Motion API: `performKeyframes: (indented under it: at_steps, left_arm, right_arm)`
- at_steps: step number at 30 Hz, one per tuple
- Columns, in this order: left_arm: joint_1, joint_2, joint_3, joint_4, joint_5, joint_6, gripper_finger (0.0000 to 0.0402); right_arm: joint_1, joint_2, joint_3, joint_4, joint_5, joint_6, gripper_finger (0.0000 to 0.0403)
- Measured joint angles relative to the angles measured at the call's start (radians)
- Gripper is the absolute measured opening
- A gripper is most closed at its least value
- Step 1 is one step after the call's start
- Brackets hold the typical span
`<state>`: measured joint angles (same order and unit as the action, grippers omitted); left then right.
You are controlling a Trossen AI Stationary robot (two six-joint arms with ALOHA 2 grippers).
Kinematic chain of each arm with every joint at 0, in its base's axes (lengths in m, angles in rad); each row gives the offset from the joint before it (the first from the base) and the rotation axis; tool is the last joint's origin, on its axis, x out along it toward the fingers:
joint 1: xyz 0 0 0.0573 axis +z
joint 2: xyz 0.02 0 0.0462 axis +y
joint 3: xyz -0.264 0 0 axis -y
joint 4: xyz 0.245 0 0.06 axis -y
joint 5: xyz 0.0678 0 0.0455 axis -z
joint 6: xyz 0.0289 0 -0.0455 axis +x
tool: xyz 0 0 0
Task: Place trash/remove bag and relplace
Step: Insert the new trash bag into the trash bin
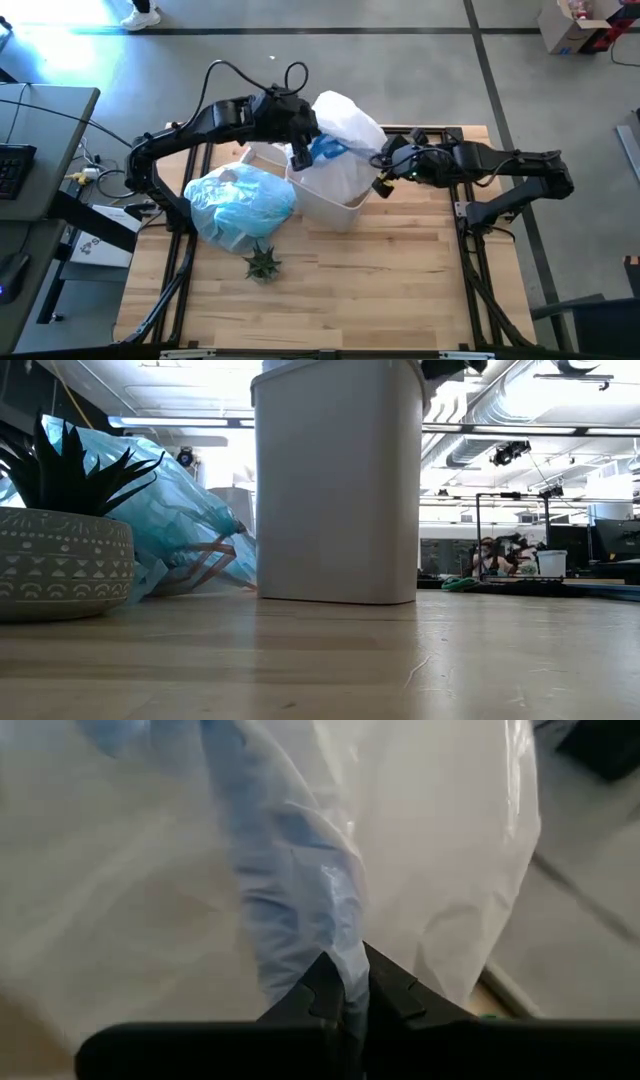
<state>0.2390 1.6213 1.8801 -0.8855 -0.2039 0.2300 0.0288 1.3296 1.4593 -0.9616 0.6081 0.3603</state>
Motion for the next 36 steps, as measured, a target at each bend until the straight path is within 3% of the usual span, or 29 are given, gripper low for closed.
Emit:
performKeyframes:
  at_steps: [11,15,17,21,27,36]
  left_arm:
    - [0.011,-0.017,0.0,-0.082,0.468,0.029,0.0]
    - [0.011,-0.017,0.0,-0.105,0.556,0.047,0.0]
    - [0.011,-0.017,0.0,-0.111,0.546,0.05,0.0]
    - [0.023,-0.017,0.0,-0.124,0.364,0.038,0.0]
    - [0.049,-0.017,0.0,-0.157,0.212,0.025,0.0]
    - [0.062,-0.017,0.0,-0.168,0.199,0.009,0.0]
  right_arm:
    - [-0.034,-0.162,0.0,-0.052,-0.172,0.101,0.0]
    - [-0.081,-0.166,0.0,-0.065,-0.264,0.111,0.0]
    - [-0.098,-0.158,0.0,-0.09,-0.272,0.11,0.0]
    - [-0.147,-0.134,-0.001,-0.173,-0.266,0.132,0.0]
    - [-0.159,-0.104,-0.001,-0.219,-0.241,0.162,0.0]
    - [-0.152,-0.088,-0.002,-0.23,-0.245,0.213,0.0]
